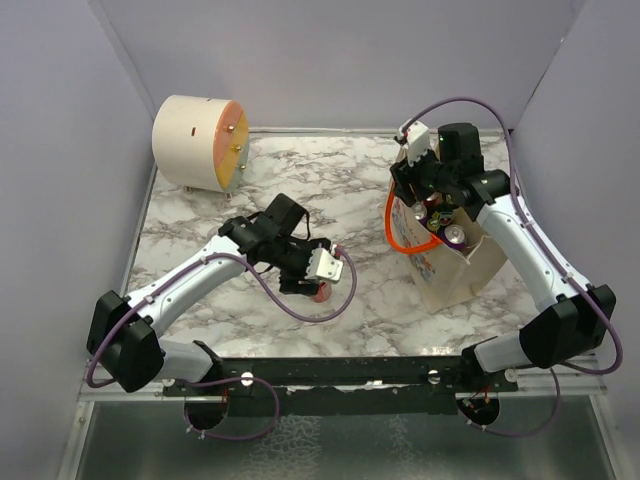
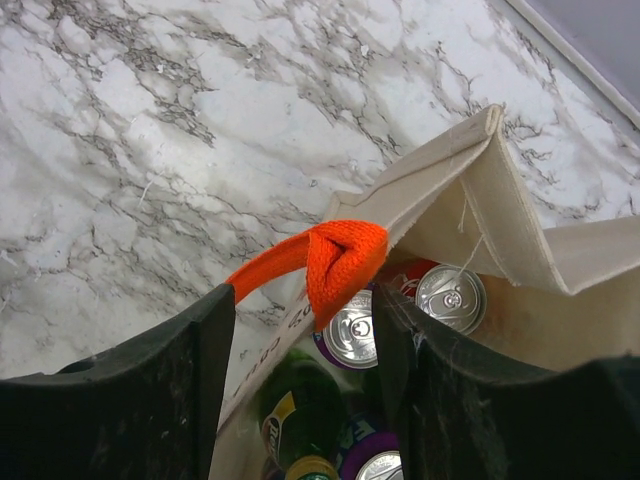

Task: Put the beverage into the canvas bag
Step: Adjust the canvas bag at the center of the board.

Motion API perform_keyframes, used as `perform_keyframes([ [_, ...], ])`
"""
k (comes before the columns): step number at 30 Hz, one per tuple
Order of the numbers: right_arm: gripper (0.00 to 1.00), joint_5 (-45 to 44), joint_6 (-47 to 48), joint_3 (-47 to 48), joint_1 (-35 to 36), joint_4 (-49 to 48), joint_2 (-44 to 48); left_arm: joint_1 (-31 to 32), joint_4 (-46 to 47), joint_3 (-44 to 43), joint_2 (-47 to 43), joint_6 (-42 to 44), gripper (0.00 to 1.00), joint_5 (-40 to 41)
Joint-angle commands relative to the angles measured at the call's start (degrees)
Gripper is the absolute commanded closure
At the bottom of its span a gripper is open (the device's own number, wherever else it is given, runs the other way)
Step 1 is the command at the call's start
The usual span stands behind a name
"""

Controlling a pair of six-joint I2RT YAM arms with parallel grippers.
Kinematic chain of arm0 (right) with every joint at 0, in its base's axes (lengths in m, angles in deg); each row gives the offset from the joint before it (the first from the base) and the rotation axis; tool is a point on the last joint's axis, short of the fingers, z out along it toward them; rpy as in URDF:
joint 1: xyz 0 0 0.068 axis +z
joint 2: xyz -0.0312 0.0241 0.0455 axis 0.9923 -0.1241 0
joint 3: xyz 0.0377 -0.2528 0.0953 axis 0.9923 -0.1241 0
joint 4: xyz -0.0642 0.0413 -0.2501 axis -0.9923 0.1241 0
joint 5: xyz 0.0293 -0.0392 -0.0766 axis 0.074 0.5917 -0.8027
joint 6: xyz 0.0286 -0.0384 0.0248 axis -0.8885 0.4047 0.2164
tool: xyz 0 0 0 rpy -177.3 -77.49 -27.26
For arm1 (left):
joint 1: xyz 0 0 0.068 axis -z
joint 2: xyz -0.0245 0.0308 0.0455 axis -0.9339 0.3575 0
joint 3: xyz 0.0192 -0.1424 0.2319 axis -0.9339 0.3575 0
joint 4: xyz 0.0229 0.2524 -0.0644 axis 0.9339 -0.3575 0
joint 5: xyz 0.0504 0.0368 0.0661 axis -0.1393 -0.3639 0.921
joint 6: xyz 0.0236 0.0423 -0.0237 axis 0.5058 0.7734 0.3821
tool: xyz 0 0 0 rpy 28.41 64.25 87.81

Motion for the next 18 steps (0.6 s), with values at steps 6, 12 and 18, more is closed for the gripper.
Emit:
perform_keyframes([
  [6, 0.58, 1.29, -1.95, 4.32, -0.2, 0.24, -3.31, 0.2, 2.27, -4.05, -0.05, 0.08, 1.0, -0.68],
  [12, 0.82, 2.63, -3.72, 4.87, 0.33, -0.08, -3.45, 0.1, 2.94, -6.42, 0.83, -0.17, 1.0, -0.51],
  [18, 0.94, 4.23, -4.92, 7.45, 1.85, 0.23, -4.91, 0.02, 3.34, -8.17, 1.44, -0.39, 1.0, 0.0],
])
